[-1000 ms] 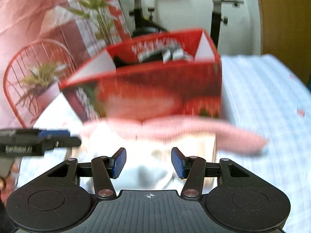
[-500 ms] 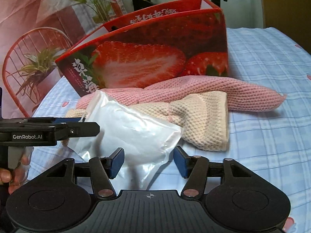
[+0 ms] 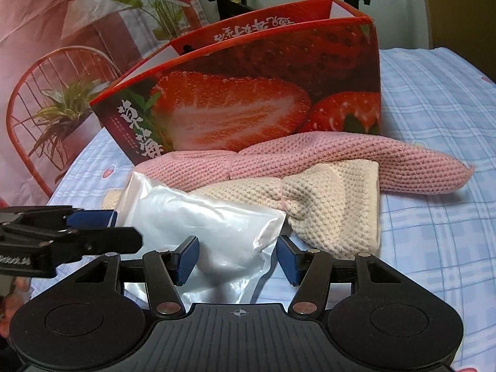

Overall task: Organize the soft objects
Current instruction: 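Move the left tool down to the white plastic bag, then close the left tool on the white plastic bag, then lift the white plastic bag with the left tool over the red box, then lower the bag into the box and open the left tool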

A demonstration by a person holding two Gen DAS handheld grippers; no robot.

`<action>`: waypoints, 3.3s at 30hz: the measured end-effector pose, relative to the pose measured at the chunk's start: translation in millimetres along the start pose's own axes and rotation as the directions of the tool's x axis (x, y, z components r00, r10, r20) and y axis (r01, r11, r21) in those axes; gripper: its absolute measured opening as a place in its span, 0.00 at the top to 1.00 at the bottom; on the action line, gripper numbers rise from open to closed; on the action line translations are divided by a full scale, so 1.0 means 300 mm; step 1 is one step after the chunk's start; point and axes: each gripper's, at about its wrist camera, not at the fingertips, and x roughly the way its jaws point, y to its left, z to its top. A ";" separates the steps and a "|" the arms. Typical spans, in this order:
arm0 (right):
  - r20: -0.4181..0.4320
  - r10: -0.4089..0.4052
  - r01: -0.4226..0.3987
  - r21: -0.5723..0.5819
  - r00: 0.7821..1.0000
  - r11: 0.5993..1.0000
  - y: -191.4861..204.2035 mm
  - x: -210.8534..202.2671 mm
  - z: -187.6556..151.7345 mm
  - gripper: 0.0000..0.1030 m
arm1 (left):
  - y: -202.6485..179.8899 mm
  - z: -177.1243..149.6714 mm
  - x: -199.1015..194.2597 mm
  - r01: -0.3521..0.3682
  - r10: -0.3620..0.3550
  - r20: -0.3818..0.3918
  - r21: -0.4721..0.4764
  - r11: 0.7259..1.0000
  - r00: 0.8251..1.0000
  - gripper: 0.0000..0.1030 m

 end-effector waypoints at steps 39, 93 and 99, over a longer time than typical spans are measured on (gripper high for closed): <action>0.038 0.055 -0.054 -0.007 0.998 0.999 0.000 -0.058 -0.054 0.65 | 0.038 -0.116 0.047 0.059 -0.063 -0.024 -0.138 0.989 0.998 0.60; 0.333 0.118 -0.076 -0.136 0.936 0.988 0.011 -0.112 0.623 0.73 | 0.089 0.557 -0.003 0.021 -0.008 0.291 -0.040 0.999 0.957 0.61; 0.320 0.078 -0.024 -0.170 0.944 0.985 -0.027 -0.003 0.667 0.71 | 0.119 0.567 0.103 0.005 0.003 0.196 -0.043 0.999 0.981 0.61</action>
